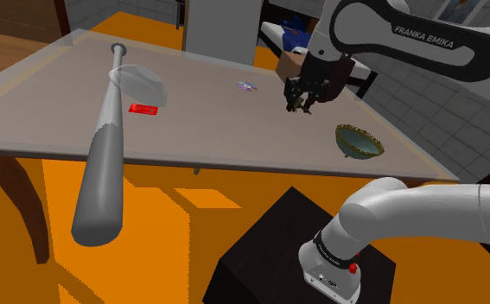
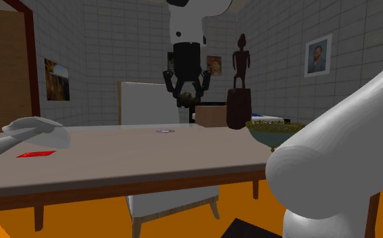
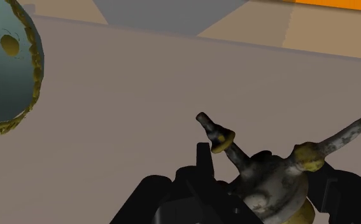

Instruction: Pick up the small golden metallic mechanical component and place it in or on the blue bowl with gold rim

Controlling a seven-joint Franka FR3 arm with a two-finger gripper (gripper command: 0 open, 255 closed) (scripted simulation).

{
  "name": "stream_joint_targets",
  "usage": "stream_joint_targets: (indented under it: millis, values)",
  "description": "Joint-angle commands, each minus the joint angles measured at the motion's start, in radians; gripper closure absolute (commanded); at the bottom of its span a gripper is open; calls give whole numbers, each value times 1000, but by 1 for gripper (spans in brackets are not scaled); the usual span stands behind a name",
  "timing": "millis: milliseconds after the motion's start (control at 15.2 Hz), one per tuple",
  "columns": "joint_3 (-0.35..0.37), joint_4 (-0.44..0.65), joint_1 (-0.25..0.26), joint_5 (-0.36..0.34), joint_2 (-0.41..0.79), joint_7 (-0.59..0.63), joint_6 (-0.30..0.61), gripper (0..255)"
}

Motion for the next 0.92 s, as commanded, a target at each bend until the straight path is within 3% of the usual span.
stream_joint_targets:
  millis: [0, 198, 858]
  values:
    - [0, 36, -1, -1, 12, -1, -25, 255]
    - [0, 72, -2, -2, 20, -4, -52, 255]
    - [-208, -32, -68, -139, -156, -226, -101, 255]
